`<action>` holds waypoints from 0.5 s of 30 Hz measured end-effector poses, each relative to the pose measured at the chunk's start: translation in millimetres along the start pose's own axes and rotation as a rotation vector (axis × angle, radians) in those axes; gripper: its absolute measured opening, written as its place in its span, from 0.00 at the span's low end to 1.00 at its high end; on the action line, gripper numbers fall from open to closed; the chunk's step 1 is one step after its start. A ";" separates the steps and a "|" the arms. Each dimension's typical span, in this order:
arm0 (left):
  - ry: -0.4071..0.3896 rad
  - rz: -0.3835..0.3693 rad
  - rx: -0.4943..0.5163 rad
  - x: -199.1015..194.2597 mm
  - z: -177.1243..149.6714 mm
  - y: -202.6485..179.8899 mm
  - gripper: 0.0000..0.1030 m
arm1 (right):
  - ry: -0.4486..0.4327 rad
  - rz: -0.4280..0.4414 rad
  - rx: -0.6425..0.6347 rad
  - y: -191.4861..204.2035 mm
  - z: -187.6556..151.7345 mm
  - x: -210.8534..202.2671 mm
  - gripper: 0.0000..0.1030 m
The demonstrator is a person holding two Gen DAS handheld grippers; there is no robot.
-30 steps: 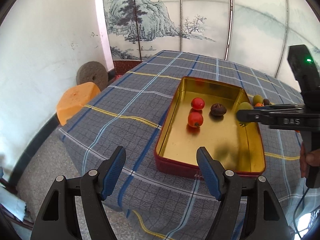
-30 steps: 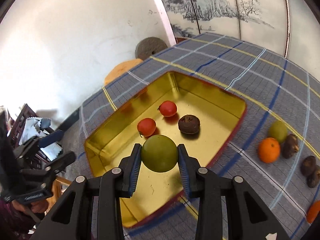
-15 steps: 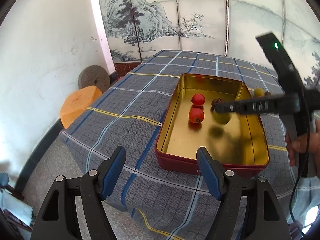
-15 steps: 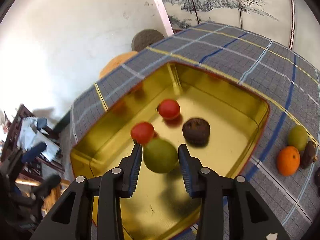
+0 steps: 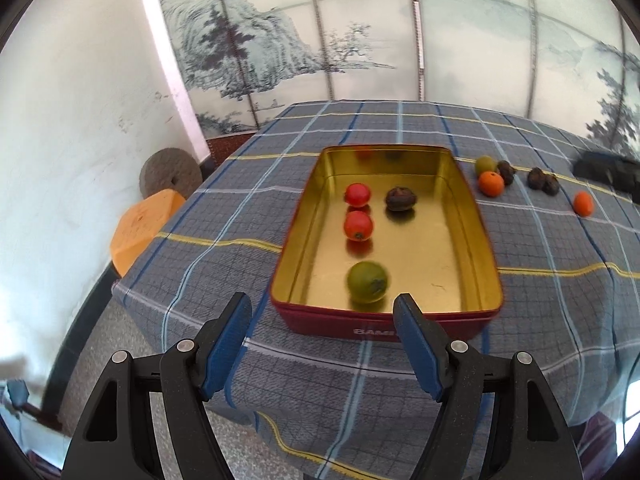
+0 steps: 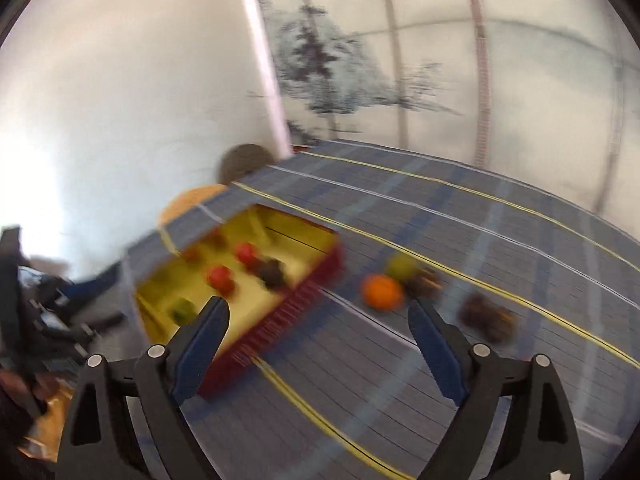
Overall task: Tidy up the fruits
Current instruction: 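Grasp the orange with the left gripper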
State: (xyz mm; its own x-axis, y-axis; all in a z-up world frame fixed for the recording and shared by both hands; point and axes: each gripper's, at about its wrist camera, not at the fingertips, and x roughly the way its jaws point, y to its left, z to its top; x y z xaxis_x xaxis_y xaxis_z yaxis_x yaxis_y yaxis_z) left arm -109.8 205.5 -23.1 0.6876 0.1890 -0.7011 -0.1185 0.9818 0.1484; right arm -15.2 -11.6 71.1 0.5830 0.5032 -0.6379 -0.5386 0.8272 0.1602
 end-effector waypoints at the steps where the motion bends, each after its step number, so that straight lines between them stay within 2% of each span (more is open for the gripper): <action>1: -0.002 -0.004 0.013 -2.0 0.2 -3.8 0.72 | 0.011 -0.058 0.005 -16.2 -12.8 -8.5 0.87; 4: -0.012 -0.032 0.072 -8.0 6.0 -21.0 0.72 | 0.084 -0.257 0.024 -68.3 -53.4 -27.5 0.88; 7: -0.022 -0.087 0.130 -11.4 16.5 -42.3 0.72 | 0.129 -0.382 0.070 -115.4 -89.1 -47.6 0.88; 9: -0.027 -0.140 0.173 -12.5 27.5 -59.6 0.72 | 0.144 -0.434 0.097 -139.0 -106.4 -57.9 0.88; 12: -0.020 -0.227 0.256 -8.3 47.3 -88.2 0.72 | 0.146 -0.443 0.163 -165.5 -126.5 -70.2 0.89; 15: -0.011 -0.325 0.344 1.1 70.3 -117.1 0.72 | 0.102 -0.389 0.240 -178.7 -130.3 -82.0 0.91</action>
State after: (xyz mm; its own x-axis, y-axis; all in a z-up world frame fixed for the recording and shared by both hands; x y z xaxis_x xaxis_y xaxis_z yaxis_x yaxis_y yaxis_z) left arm -44.8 89.4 7.8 0.6577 -0.1290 -0.7422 0.3467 0.9265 0.1462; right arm -45.9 -233.3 -3.4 0.6445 0.1266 -0.7540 -0.1284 0.9901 0.0565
